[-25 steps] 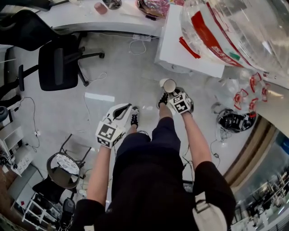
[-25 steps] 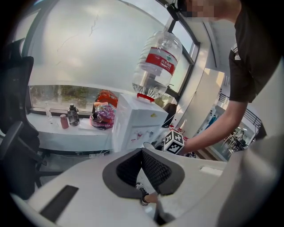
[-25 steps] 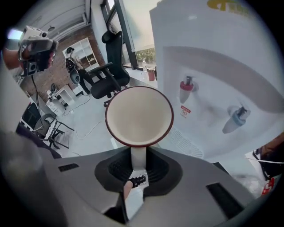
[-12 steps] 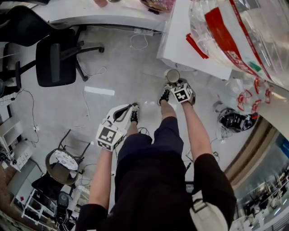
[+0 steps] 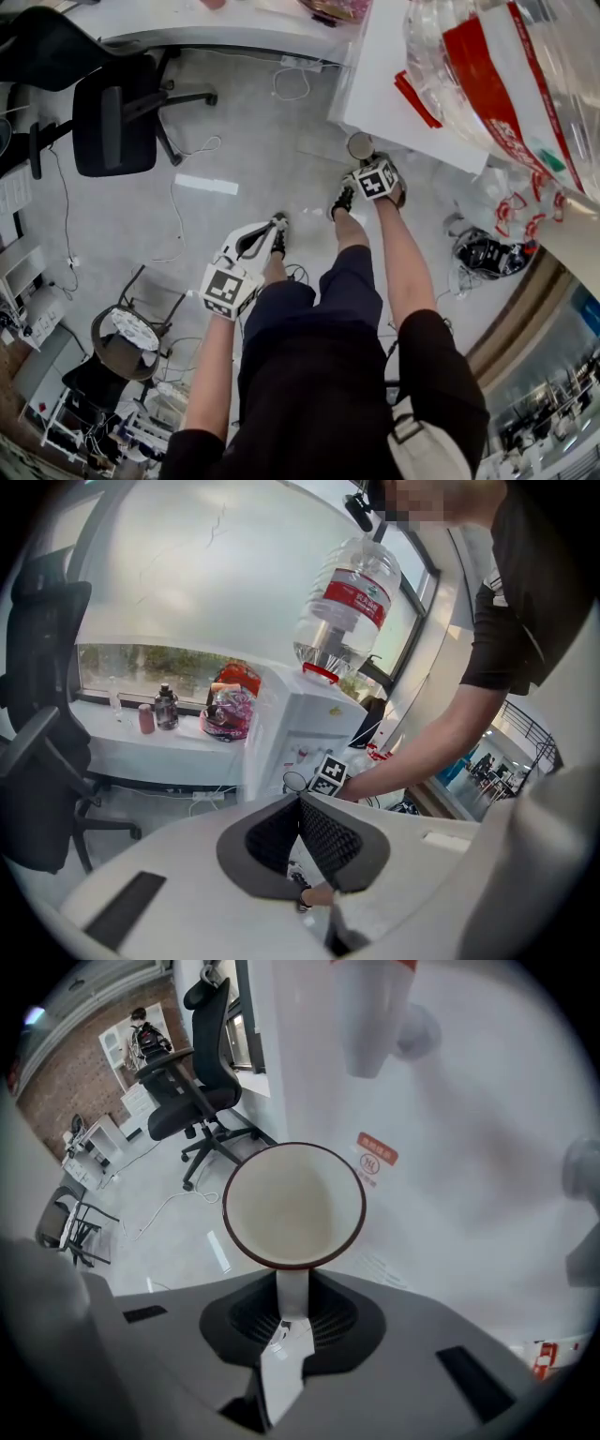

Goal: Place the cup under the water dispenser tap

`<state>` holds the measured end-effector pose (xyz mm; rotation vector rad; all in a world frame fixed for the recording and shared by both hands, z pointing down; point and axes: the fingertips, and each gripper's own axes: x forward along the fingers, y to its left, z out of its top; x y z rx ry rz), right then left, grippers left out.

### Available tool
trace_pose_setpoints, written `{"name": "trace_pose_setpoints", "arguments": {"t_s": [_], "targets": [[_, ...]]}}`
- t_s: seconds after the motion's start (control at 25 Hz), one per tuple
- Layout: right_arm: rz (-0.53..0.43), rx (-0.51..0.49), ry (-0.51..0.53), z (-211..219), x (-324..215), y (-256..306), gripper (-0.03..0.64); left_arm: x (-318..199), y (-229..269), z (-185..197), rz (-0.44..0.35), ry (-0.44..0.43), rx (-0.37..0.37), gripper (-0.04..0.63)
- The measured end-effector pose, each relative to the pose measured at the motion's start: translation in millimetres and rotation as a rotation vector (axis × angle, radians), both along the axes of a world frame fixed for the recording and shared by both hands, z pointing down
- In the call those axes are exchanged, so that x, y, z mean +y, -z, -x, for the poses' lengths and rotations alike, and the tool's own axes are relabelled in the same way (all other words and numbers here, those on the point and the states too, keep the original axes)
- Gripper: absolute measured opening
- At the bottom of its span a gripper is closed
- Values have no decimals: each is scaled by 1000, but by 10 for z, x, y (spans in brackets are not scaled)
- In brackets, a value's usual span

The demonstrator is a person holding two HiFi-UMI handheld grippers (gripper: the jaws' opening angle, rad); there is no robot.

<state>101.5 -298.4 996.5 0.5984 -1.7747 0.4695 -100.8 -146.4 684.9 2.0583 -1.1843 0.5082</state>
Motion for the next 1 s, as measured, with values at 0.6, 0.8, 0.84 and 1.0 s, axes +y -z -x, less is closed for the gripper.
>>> {"name": "trace_pose_setpoints", "arguments": {"t_s": [0.6,0.8,0.84,1.0], "targets": [[-19,75,-71,-17,-225,-225,38,140,-153,35,28,35,-3,0],[-43,94,-81,-53,-257,-266,40,159,-187,23,19,31,-8,0],[-50,95,-85,-59,-272,-270,40,177,-197,18,36,34,-6,0],[-60,86,-92,-63,-320,-275,42,196,-226,-5,56,35,-7,0]]}}
